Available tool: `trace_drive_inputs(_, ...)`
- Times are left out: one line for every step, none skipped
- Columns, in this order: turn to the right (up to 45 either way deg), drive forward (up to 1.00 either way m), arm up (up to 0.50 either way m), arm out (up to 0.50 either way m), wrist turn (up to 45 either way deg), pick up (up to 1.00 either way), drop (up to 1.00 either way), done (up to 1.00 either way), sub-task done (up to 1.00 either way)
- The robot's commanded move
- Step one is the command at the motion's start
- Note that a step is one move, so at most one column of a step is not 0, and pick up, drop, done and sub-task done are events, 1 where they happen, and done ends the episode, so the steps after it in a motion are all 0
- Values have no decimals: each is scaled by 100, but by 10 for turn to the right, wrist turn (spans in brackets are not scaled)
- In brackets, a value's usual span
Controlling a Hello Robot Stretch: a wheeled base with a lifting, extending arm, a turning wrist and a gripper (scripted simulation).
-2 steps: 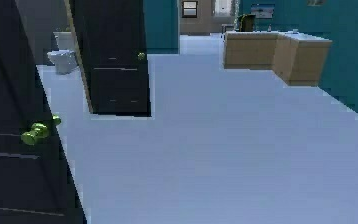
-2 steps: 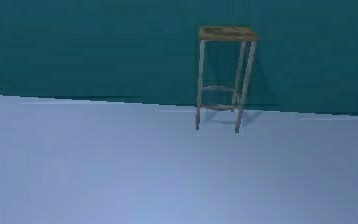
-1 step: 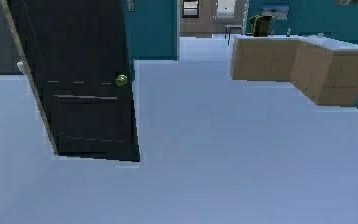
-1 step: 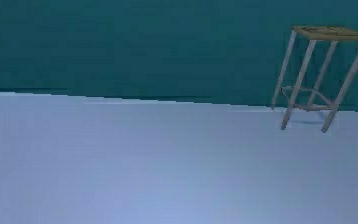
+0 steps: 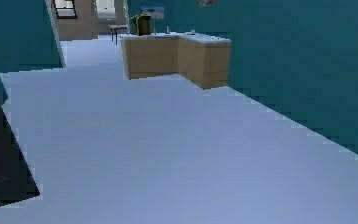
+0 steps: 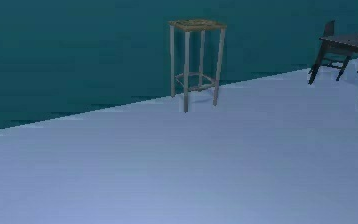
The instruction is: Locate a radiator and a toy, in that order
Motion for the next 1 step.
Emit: trace_drive_inputs(0, 5, 0, 0, 0, 0, 0, 0, 0)
